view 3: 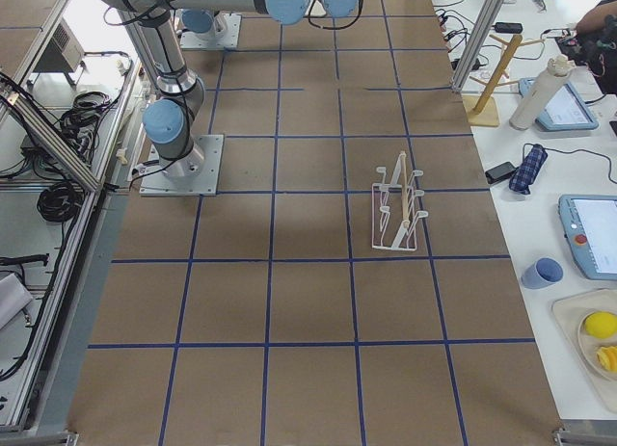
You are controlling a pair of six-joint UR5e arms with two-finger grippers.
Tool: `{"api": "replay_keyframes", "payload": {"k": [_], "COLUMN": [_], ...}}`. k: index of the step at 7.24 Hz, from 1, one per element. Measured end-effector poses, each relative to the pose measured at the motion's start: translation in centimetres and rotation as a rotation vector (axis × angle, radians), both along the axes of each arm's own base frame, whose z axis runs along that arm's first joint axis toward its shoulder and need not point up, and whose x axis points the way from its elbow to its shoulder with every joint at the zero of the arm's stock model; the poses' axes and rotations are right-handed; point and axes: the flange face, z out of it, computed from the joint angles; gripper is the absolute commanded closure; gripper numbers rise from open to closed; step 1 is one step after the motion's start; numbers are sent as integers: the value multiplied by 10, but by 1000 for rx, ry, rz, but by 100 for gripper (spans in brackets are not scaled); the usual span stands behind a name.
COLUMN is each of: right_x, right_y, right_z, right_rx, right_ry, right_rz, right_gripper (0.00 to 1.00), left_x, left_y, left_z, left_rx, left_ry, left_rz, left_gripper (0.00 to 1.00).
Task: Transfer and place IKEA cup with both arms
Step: 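Carry the cup toward the left gripper while the left gripper reaches its open end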
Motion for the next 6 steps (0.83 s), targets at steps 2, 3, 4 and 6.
{"api": "replay_keyframes", "payload": {"k": [2,3,4,6], "right_x": [0,1,1,1], "right_y": [0,0,0,0], "right_z": [0,0,0,0], "right_rx": [-2,-2,-3,-2], "right_ry": [0,0,0,0], "right_rz": [0,0,1,1], "right_gripper": [51,51,51,49], "left_x": [-15,-24,-29,-31], "left_y": [9,15,20,25], "left_z": [1,2,2,1], "left_rx": [-6,-13,-20,-30], "left_ry": [2,1,1,0], "left_rz": [-30,-50,-63,-67], "left_gripper": [5,21,35,57]}}
